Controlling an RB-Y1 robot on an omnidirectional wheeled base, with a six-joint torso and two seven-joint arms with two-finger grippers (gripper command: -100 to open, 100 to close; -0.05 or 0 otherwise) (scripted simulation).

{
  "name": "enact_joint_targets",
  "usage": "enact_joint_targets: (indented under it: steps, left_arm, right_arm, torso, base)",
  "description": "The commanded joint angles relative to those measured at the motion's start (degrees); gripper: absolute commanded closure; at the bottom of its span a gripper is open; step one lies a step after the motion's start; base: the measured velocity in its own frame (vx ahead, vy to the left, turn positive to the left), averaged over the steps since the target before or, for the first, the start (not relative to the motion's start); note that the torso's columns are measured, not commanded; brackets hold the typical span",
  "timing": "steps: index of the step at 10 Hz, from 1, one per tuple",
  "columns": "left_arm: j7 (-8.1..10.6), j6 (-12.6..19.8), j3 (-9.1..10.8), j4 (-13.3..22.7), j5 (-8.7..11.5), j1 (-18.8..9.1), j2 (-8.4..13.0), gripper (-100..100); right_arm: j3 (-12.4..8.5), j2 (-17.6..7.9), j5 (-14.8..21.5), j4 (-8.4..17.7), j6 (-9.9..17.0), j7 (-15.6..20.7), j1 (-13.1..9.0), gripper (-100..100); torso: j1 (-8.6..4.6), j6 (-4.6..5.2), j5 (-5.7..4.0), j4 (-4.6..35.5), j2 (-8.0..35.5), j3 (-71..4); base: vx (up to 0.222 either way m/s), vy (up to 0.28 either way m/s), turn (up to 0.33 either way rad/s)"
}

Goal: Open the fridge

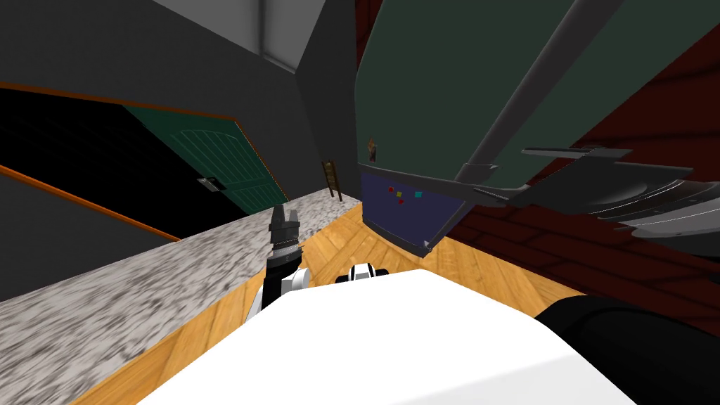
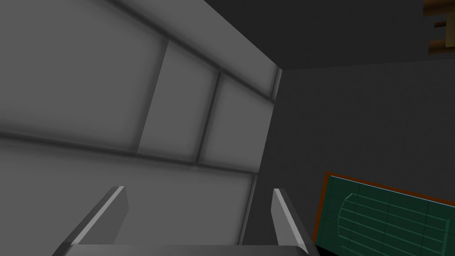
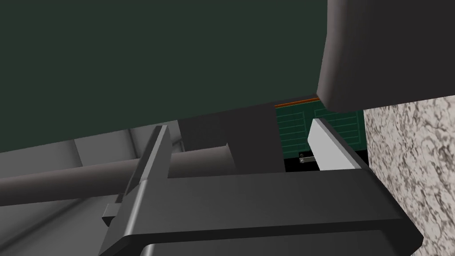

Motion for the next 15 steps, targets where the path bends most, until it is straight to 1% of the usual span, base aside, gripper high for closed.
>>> enact_joint_targets:
  steps: [1,2,3,4,5,6,7,8,10,15]
  left_arm:
    - [0.00,0.00,0.00,0.00,0.00,0.00,0.00,0]
    - [0.00,0.00,0.00,0.00,0.00,0.01,0.00,0]
    - [0.00,0.00,0.00,0.00,0.00,0.00,0.00,0]
    - [0.00,0.00,0.00,0.00,0.00,0.01,0.00,0]
    - [0.00,0.00,0.00,0.00,0.00,-0.01,0.00,0]
    - [0.00,0.00,0.00,0.00,0.00,-0.01,0.00,0]
    - [0.00,0.00,-0.01,0.00,0.00,-0.01,-0.02,0]
    - [0.00,0.00,-0.03,0.00,0.00,-0.01,-0.03,0]
    - [0.00,0.00,-0.03,0.00,0.00,-0.01,-0.03,0]
    - [0.00,0.00,-0.04,-0.01,0.00,-0.01,-0.04,0]
  right_arm:
    - [-2.78,-2.36,-0.54,-0.38,0.00,-2.24,1.93,-100]
    - [-2.10,-1.66,-0.40,-0.39,-0.01,-1.58,1.47,-100]
    - [-3.96,-3.02,-0.93,-0.16,0.41,-3.15,2.17,-100]
    - [-3.27,-2.64,-0.76,-0.10,0.16,-2.43,1.89,-100]
    - [-3.47,-2.68,-0.81,0.02,0.22,-2.65,1.93,100]
    - [-3.80,-2.34,-0.54,0.22,0.58,-2.78,2.46,100]
    - [-4.14,-2.04,-0.28,0.41,0.98,-2.93,2.97,100]
    - [-4.14,-2.04,-0.28,0.41,0.98,-2.93,2.97,100]
    - [-4.83,-1.43,0.25,0.80,1.76,-3.22,3.98,100]
    - [-6.55,0.10,1.57,1.75,3.73,-3.95,6.51,100]
  torso:
    - [0.20,-0.06,0.04,-0.08,-0.11,-0.09]
    - [0.34,0.05,0.14,0.04,0.12,0.04]
    - [0.42,0.08,0.16,0.18,0.53,0.32]
    - [0.56,0.12,0.22,0.22,0.48,0.33]
    - [0.58,-0.03,0.24,0.17,0.54,0.32]
    - [0.56,-0.02,0.25,0.19,0.54,0.32]
    - [0.95,0.11,0.32,0.25,0.55,0.38]
    - [1.28,0.11,0.34,0.18,0.49,0.41]
    - [0.84,-0.04,0.45,0.21,0.38,0.14]
    - [0.86,-0.01,0.52,0.26,0.46,0.17]
  base:
    - [0.096,0.009,-0.003]
    - [0.042,-0.004,-0.004]
    - [0.119,0.031,0.002]
    - [0.075,0.017,-0.029]
    - [0.002,-0.002,-0.018]
    - [0.013,0.124,-0.063]
    - [0.031,0.300,-0.110]
    - [0.030,0.292,-0.078]
    - [0.012,0.315,-0.081]
    - [0.038,0.396,-0.113]
